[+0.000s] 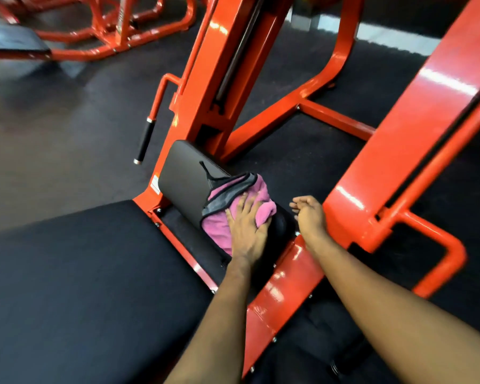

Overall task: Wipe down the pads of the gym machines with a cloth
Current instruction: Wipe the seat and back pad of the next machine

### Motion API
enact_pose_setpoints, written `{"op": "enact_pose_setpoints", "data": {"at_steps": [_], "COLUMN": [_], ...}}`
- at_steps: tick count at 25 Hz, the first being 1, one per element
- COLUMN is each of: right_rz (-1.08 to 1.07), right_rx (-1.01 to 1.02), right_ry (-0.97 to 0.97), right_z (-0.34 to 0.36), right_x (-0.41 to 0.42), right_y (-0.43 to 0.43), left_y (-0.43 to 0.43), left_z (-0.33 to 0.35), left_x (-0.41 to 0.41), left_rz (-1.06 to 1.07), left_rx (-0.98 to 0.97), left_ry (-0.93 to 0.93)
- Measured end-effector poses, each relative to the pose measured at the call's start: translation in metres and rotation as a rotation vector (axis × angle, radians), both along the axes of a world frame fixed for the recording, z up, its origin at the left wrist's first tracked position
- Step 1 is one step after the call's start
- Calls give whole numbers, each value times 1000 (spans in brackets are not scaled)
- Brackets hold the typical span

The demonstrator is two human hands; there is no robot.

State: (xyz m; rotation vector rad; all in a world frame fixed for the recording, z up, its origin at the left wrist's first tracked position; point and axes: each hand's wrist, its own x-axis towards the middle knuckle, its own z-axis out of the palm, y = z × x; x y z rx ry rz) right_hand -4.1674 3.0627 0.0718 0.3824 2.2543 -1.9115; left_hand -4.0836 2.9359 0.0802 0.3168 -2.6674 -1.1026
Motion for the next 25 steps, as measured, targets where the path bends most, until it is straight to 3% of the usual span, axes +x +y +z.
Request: {"op": "enact_pose_setpoints", "data": {"at_steps": [3,5,8,11,13,16,17,20,25], "right_rz": [186,370,524,743,733,500,516,762,722], "right_rx": [32,106,164,66,125,243,186,-116,158], "right_ry": [101,162,306,354,444,642,643,386,488], "right_z": [23,41,71,108,120,127,129,148,231], "right_x": [59,100,157,204,220,235,241,268,282], "right_y": [29,42,59,53,36,1,-10,-34,-45], "left_y": [26,32,35,28,7,-33,-43,-55,-67], "left_z": [26,55,108,163,183,207,214,233,318], "left_x": [58,100,163,211,223,224,226,229,233], "left_rz": [-132,-83,-16,-68,-43,38,65,173,413], "left_rx": [119,154,24,39,-1,-190,-192,-114,-96], "left_ry": [111,142,61,47,79,102,100,130,10]}}
